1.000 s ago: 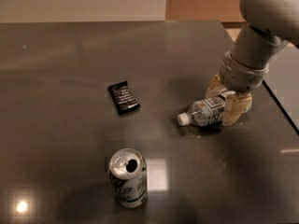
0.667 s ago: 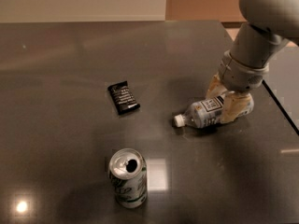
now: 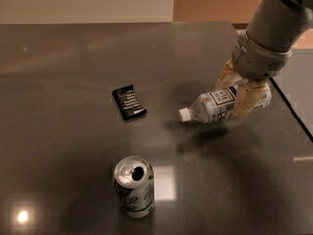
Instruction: Pick blue plastic bottle
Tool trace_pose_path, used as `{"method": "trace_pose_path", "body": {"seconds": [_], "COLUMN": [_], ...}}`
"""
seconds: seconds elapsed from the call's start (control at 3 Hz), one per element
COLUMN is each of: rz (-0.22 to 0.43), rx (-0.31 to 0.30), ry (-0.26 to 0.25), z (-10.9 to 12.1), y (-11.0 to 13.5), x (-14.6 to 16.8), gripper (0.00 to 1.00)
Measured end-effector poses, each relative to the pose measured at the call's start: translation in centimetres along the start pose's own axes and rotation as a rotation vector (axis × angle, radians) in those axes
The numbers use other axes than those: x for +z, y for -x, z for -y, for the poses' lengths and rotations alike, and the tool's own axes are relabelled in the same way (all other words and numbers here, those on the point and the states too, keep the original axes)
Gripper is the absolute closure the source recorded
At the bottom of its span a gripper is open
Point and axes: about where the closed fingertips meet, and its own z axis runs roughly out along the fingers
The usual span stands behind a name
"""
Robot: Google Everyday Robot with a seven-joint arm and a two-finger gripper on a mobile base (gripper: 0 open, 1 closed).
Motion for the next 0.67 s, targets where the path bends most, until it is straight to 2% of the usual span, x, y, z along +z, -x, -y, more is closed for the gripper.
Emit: {"method": "trace_pose_path", "body": {"seconds": [0.33,0.67], "rz": [0.014,0.036], "rx": [0.003,0.012], "ry": [-0.039,-0.106], "z": [0.5,1.6], "y": [1.0,1.8], "x": [-2.6,-5.8], "gripper": [1.00,1.00]}}
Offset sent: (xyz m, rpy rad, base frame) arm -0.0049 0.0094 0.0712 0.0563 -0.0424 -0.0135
